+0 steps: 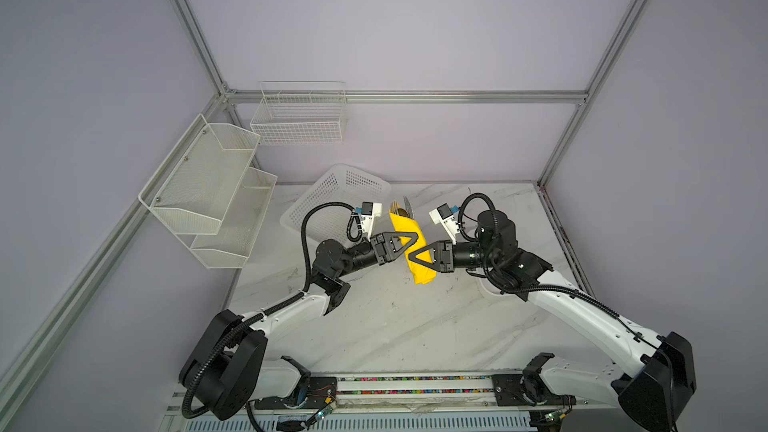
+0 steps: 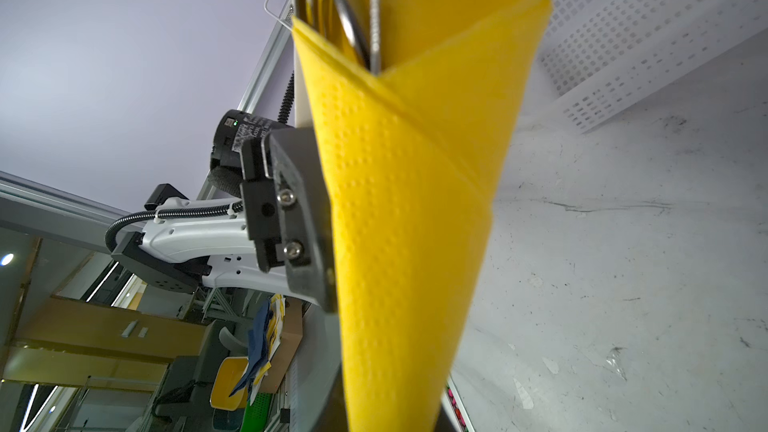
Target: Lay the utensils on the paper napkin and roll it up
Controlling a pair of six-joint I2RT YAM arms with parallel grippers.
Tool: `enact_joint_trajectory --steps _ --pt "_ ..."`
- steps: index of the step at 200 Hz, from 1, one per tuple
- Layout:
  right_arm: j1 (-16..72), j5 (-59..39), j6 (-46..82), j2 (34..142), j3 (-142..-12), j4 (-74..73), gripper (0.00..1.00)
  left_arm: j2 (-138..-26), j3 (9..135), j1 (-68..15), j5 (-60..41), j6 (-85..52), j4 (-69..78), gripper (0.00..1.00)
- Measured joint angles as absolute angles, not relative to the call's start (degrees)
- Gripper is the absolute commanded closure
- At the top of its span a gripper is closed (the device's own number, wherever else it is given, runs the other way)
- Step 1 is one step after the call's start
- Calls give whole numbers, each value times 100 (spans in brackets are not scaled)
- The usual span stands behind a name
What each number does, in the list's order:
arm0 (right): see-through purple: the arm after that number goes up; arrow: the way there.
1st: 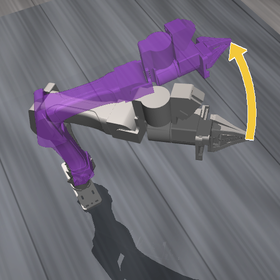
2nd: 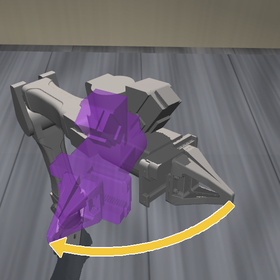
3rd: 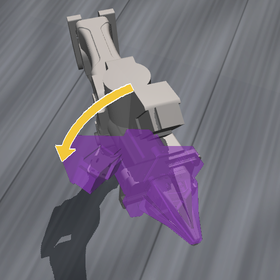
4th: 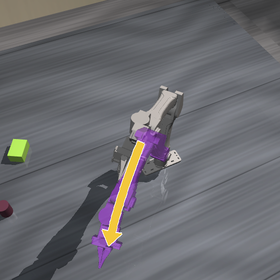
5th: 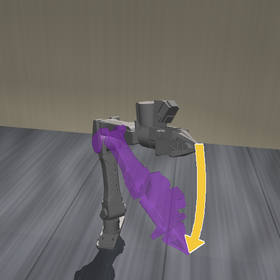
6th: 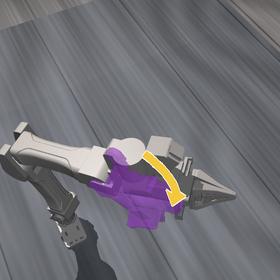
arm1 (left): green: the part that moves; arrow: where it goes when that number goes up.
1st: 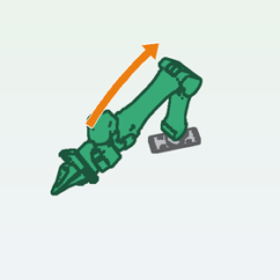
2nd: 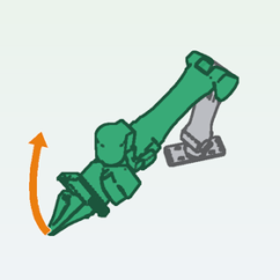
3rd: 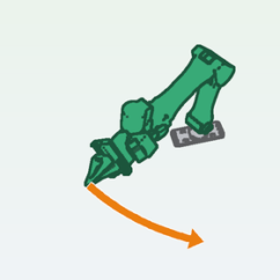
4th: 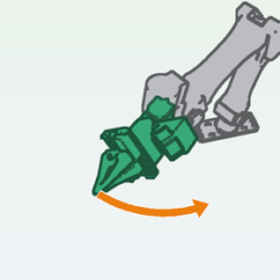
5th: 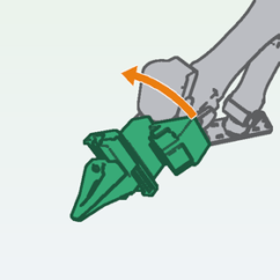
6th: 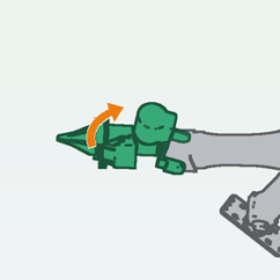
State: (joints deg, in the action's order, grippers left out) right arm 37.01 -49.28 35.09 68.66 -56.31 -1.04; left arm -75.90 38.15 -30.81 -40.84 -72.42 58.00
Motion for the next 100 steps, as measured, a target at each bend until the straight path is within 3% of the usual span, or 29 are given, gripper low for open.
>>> enact_joint_trajectory --steps 29,44,71,100 --pt "3695 -4906 3542 6836 -5621 -132 89 -7540 3815 -3081 -3999 -7059 5568 35" --pt "3695 -4906 3553 6812 -5599 -204 89 -7498 3815 -3081 -3975 -7008 5426 29" --pt "3695 -4908 3557 6803 -5596 -283 89 -7446 3815 -3081 -3981 -6945 5321 25" --pt "3695 -4912 3573 6803 -5590 -368 89 -7452 3815 -3081 -4156 -6967 5319 28"
